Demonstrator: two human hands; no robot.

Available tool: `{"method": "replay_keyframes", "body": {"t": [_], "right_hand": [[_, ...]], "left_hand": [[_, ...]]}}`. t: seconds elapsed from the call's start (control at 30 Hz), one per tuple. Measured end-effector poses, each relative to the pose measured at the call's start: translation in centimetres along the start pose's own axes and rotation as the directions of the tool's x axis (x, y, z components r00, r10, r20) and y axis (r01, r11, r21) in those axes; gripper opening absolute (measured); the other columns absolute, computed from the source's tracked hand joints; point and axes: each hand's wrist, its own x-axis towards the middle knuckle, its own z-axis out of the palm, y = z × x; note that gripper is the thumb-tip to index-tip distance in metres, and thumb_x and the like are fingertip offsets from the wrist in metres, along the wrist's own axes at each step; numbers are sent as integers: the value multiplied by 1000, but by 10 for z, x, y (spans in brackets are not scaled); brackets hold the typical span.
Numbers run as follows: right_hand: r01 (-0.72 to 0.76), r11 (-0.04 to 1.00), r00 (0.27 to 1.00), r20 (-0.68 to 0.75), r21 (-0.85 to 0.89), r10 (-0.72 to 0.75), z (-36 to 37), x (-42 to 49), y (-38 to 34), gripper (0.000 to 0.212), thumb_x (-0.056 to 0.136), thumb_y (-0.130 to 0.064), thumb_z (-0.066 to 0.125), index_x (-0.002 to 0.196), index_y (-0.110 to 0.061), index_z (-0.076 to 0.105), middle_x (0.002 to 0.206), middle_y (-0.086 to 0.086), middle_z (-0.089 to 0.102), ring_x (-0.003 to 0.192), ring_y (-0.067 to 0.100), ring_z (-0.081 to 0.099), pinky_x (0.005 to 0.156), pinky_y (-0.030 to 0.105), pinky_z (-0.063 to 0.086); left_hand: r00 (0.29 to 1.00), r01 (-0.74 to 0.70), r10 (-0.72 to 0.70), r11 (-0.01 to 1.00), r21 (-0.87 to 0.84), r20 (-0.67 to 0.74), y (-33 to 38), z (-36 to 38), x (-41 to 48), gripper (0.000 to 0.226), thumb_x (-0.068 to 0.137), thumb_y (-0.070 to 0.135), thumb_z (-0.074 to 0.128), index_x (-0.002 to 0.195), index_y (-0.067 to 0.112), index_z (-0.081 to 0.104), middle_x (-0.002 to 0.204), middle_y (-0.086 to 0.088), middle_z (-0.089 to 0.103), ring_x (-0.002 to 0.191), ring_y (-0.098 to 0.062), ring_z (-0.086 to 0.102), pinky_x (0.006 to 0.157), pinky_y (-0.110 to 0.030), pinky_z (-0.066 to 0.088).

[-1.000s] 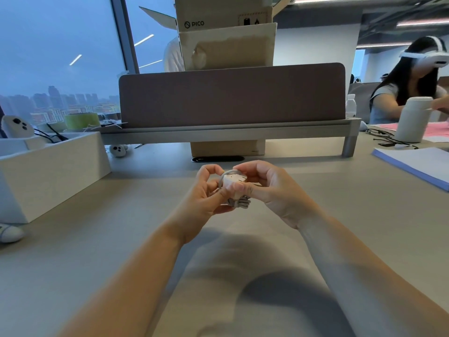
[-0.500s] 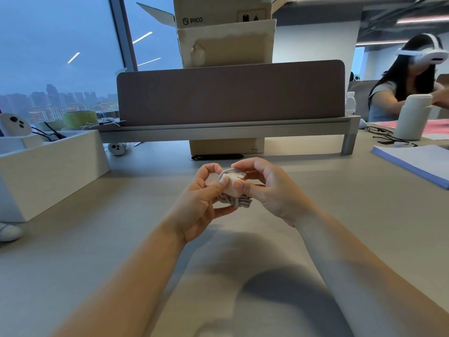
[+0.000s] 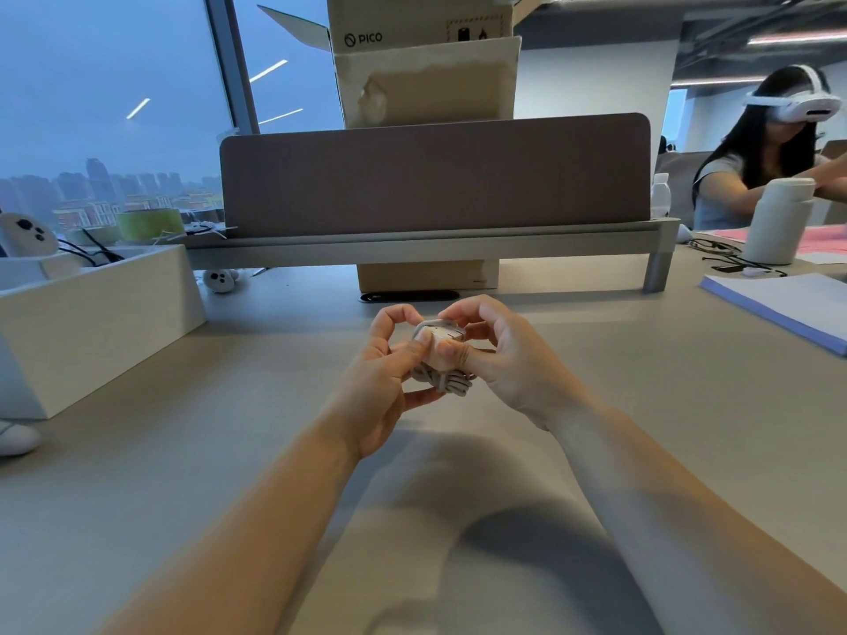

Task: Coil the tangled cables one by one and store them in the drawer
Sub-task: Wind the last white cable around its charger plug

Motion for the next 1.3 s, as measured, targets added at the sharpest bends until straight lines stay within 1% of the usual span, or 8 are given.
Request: {"method": "replay_keyframes", "body": {"t": [0.4, 0.53, 0.67, 0.77, 0.87, 0.93, 1.07, 1.3], "right_hand": [[-4, 999, 999, -44, 35, 5, 5, 1, 2, 26, 86, -29, 67, 107, -22, 53, 96, -14, 54, 91, 1, 54, 65, 10, 51], [0, 997, 998, -62, 74, 5, 6, 2, 1, 25, 85, -31, 68, 102, -20, 53, 93, -3, 57, 85, 3, 57, 64, 17, 55], [-33, 981, 994, -97, 193, 52, 3, 2, 0, 25, 86, -29, 67, 102, -15, 54, 91, 9, 61, 73, 0, 62, 58, 17, 53], [-55, 975, 993, -87, 213, 75, 3, 1, 3, 24, 86, -30, 67, 101, -18, 52, 86, 6, 62, 74, 6, 63, 62, 20, 54], [-77, 967, 993, -69, 242, 96, 5, 2, 4, 23, 86, -32, 66, 99, -21, 51, 77, -5, 64, 76, 8, 64, 69, 24, 56], [-106, 954, 991, -53, 281, 126, 5, 3, 3, 23, 85, -32, 66, 99, -21, 51, 75, -8, 64, 76, 7, 64, 71, 24, 56], [-184, 906, 983, 50, 380, 178, -5, 3, 2, 19, 85, -23, 66, 103, -16, 61, 94, 7, 65, 93, 22, 63, 82, 33, 57], [-160, 940, 987, 43, 301, 155, -4, 2, 2, 17, 88, -21, 62, 104, -19, 59, 98, 9, 62, 101, 28, 60, 88, 40, 55]], "left_hand": [[993, -3, 9, 999, 54, -118, -3, 4, 3, 6, 97, 20, 46, 98, 26, 45, 111, -14, 61, 105, -32, 60, 85, -46, 56], [1000, 3, -3, 1000, 7, 12, 0, 2, 0, 14, 95, 17, 53, 103, 25, 45, 117, -16, 58, 106, -33, 60, 89, -46, 54], [988, -33, 29, 999, 24, 151, -1, -3, -2, 51, 73, 8, 63, 117, 25, 42, 113, -17, 63, 101, -31, 64, 90, -45, 54], [988, -97, 76, 983, 158, 132, -3, 2, -2, 57, 77, 19, 75, 120, 27, 38, 111, -11, 66, 99, -25, 68, 82, -35, 57], [990, -134, 121, 967, 218, 73, -3, 6, -2, 45, 77, 31, 64, 115, 32, 39, 107, -5, 69, 94, -15, 69, 73, -26, 56], [989, -137, 123, 965, 222, 78, -3, 6, -2, 42, 77, 32, 62, 113, 33, 40, 108, -5, 68, 94, -16, 69, 73, -27, 56], [988, -137, 123, 977, 163, 92, -1, -1, -3, 40, 77, 26, 63, 110, 32, 40, 109, -12, 67, 94, -23, 69, 75, -31, 57], [986, -149, 138, 981, 125, 90, 1, -3, -2, 37, 78, 23, 63, 106, 30, 41, 104, -9, 69, 93, -25, 69, 76, -32, 57]]}}
